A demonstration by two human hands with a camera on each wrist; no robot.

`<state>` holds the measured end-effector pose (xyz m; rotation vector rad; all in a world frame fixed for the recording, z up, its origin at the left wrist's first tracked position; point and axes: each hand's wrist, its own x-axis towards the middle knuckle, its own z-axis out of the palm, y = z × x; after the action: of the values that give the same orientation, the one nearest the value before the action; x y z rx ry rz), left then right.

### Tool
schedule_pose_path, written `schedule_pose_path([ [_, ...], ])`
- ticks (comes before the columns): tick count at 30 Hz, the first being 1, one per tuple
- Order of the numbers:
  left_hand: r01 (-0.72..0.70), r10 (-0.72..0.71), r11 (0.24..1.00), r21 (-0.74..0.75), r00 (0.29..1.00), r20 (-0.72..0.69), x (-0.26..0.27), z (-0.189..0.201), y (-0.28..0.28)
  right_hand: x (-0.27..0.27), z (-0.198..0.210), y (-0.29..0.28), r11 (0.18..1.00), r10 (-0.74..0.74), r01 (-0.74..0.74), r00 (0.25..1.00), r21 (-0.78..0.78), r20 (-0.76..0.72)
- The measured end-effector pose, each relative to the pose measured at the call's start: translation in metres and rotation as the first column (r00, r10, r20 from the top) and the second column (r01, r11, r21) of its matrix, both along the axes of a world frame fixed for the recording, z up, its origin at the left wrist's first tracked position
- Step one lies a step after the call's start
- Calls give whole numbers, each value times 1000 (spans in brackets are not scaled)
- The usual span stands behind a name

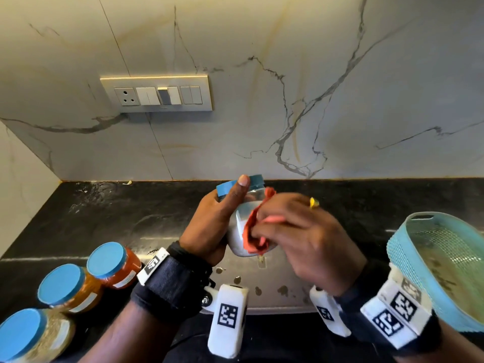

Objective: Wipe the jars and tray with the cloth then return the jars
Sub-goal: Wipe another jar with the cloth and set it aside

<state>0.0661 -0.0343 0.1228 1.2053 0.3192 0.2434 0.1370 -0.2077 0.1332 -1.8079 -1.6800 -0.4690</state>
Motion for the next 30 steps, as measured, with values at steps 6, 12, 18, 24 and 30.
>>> schedule_pose_path([
  [6, 20, -20, 1000, -21, 1000, -6, -1, 2, 2, 6, -5, -7, 999, 29, -30, 999, 30, 24],
  [12, 37, -36, 999, -8, 999, 39, -1, 12, -6, 27, 8, 7, 959, -48, 139, 939, 248, -341],
  [18, -1, 6, 996, -93, 999, 50, -4, 19, 8, -3, -16, -15, 983, -16, 51, 981, 175, -195],
  [24, 56, -51, 997, -46, 994, 99, -7, 20, -5, 26, 1, 5, 937, -25, 155, 924, 314, -382],
  [30, 42, -26, 989, -143, 993, 113, -7, 21, 7, 11, -1, 3, 949, 27, 101, 917, 298, -398],
])
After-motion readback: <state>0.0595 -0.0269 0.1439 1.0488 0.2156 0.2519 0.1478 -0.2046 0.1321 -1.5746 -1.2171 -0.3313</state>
